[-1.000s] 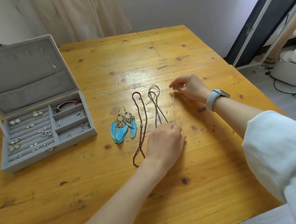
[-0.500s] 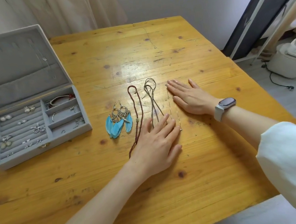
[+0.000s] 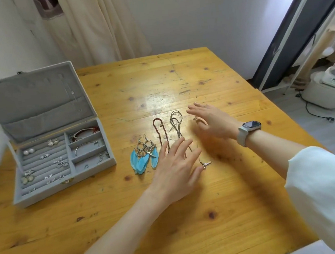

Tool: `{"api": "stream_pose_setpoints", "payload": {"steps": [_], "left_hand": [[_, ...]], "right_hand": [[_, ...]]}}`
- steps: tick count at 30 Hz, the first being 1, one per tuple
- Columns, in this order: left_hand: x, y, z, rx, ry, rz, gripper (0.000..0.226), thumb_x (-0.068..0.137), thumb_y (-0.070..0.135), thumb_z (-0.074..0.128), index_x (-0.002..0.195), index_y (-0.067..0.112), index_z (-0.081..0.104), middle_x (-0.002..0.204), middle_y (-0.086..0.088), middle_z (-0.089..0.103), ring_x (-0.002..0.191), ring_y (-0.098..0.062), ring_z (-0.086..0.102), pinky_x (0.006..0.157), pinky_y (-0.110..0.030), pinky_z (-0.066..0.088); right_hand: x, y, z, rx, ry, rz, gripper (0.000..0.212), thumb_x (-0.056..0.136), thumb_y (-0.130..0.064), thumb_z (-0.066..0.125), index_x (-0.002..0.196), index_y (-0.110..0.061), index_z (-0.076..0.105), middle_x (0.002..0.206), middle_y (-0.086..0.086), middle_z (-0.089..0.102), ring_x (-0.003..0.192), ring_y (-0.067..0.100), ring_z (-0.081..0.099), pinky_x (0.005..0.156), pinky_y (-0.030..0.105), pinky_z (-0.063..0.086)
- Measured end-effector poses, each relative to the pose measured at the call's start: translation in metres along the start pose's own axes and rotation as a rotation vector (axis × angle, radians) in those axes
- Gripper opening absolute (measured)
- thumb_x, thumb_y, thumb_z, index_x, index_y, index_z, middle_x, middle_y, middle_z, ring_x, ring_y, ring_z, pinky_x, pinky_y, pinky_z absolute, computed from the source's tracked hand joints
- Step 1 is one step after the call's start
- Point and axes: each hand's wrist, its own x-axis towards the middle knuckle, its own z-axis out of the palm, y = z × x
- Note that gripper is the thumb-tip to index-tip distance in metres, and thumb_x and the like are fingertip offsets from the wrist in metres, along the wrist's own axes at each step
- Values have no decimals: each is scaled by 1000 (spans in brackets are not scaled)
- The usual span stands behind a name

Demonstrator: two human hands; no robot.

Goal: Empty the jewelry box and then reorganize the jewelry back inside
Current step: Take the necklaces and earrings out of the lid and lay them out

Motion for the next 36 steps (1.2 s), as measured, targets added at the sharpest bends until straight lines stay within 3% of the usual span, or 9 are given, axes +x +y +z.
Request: {"api": "stream_pose_setpoints", "payload": {"steps": [3,5,11,14,17,21,29,33,36], "left_hand": [[14,-39,-27,57,39,-74,43,87,40,36,116,18,60,125,-9,57,122,-28,49,99,-54,34],[23,-72,-53,80,48,-150,38,90,35,43,120,16,58,130,-10,53,126,-29,44,103,-52,30],[29,-181,-126,252,235,-268,34,75,22,49,100,10,67,106,-15,65,102,-32,61,84,-50,48],[20,-224,-148,352,241,-442,42,82,19,56,123,10,54,130,-15,51,126,-31,42,101,-52,32],[7,-256,-156,495,170,-610,56,91,29,41,143,15,24,151,-8,22,141,-26,10,111,-53,5],[-2,-279,-151,478,112,-716,64,92,30,37,147,18,5,152,-5,14,141,-24,4,111,-55,-2],[-9,-291,-136,481,249,-634,69,83,27,49,145,18,20,146,-7,29,136,-25,22,111,-53,1],[-11,-296,-128,499,280,-617,74,64,24,68,133,13,45,128,-11,51,122,-30,45,106,-57,21],[-12,-294,-130,513,286,-607,75,67,25,66,136,14,40,131,-11,48,125,-29,41,107,-57,17]], "right_hand": [[18,-30,-19,89,91,-26,35,92,-12,41,125,-14,53,132,2,53,132,13,35,103,32,34],[34,-53,-30,128,108,-68,34,91,-13,43,122,-14,56,126,2,58,122,15,47,98,30,39],[96,-125,-53,314,185,-155,32,89,-7,46,117,-11,59,107,4,68,100,18,61,89,31,47],[130,-165,-52,409,222,-162,29,90,-9,44,115,-11,60,91,6,70,85,17,62,82,33,50],[161,-200,-38,472,225,-147,28,92,-14,43,115,-11,58,82,6,68,74,17,61,72,32,50],[194,-231,-8,301,291,-30,25,93,-26,42,110,-15,58,99,8,67,92,27,60,68,31,43],[217,-254,30,27,484,92,22,96,-27,33,99,-12,48,88,7,68,77,28,64,58,28,36],[216,-257,33,90,514,116,21,95,-26,35,100,-11,50,86,8,68,76,30,63,58,28,32],[214,-253,19,233,587,126,20,93,-25,40,100,-11,53,84,10,68,77,31,62,59,28,32]]}}
